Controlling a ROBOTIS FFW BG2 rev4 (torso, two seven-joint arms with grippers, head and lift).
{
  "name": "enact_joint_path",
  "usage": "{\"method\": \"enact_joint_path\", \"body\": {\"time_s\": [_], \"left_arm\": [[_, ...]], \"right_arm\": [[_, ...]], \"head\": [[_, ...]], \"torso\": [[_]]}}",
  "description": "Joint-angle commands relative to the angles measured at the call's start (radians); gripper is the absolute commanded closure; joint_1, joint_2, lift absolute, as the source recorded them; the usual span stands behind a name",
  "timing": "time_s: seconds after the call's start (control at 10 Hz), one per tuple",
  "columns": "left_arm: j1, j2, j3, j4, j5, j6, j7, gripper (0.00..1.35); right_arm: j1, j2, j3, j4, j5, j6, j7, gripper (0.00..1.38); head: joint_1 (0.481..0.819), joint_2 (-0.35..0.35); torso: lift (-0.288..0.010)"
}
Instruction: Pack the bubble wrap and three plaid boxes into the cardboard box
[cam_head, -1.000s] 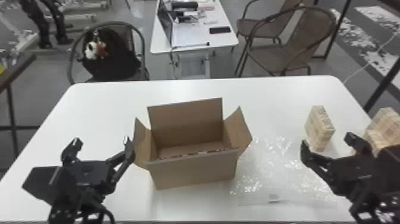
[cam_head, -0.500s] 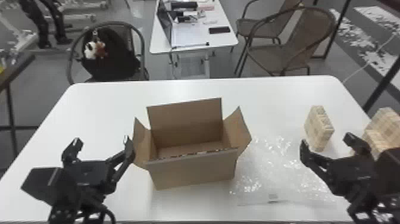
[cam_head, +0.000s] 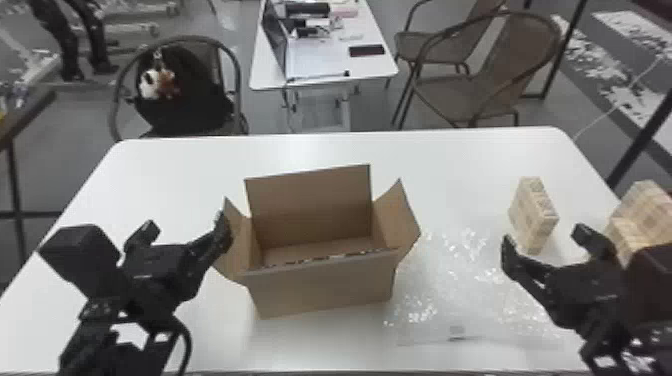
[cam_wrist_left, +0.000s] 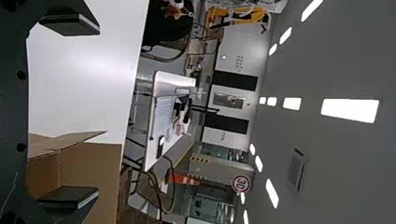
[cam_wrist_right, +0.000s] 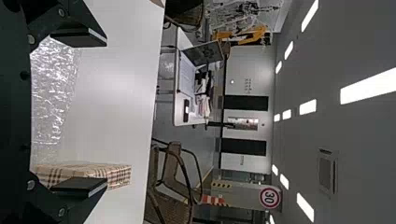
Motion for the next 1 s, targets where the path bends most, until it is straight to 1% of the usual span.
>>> {"method": "enact_joint_path", "body": {"time_s": [0.0,0.1,0.2,0.3,0.4,0.6,0.8,0.9], "left_arm": [[-0.065,-0.006,0.06,-0.066,0.03,0.275,-0.065,0.09],[-0.108,-0.006,0.094,-0.077,0.046,0.409,-0.129,0.09],[-0.146,-0.006,0.114,-0.095,0.041,0.55,-0.166,0.09],[-0.169,-0.006,0.123,-0.097,0.029,0.607,-0.195,0.09],[-0.169,-0.006,0.125,-0.097,0.016,0.611,-0.193,0.11],[-0.172,-0.006,0.132,-0.095,0.016,0.64,-0.193,0.23],[-0.183,-0.006,0.137,-0.095,0.029,0.68,-0.2,0.27],[-0.189,-0.006,0.146,-0.095,0.05,0.714,-0.201,0.43]], "right_arm": [[-0.002,-0.004,0.002,0.001,-0.003,0.008,0.0,0.23],[-0.002,-0.004,0.002,-0.001,0.003,0.008,0.0,0.23],[-0.003,-0.003,0.002,-0.007,0.028,0.008,0.0,0.23],[-0.008,-0.004,0.005,-0.005,0.031,0.008,0.0,0.23],[-0.009,-0.006,0.006,-0.005,0.032,0.008,0.0,0.23],[-0.018,-0.01,0.006,0.006,0.017,0.021,0.021,0.23],[-0.023,-0.013,0.006,0.009,0.012,0.024,0.031,0.23],[-0.023,-0.013,0.006,0.009,0.014,0.024,0.032,0.23]], "head": [[0.695,0.067],[0.695,0.059],[0.695,0.053],[0.695,0.051],[0.695,0.048],[0.695,0.057],[0.695,0.063],[0.695,0.062]], "torso": [[-0.132],[-0.132],[-0.132],[-0.132],[-0.132],[-0.132],[-0.132],[-0.132]]}}
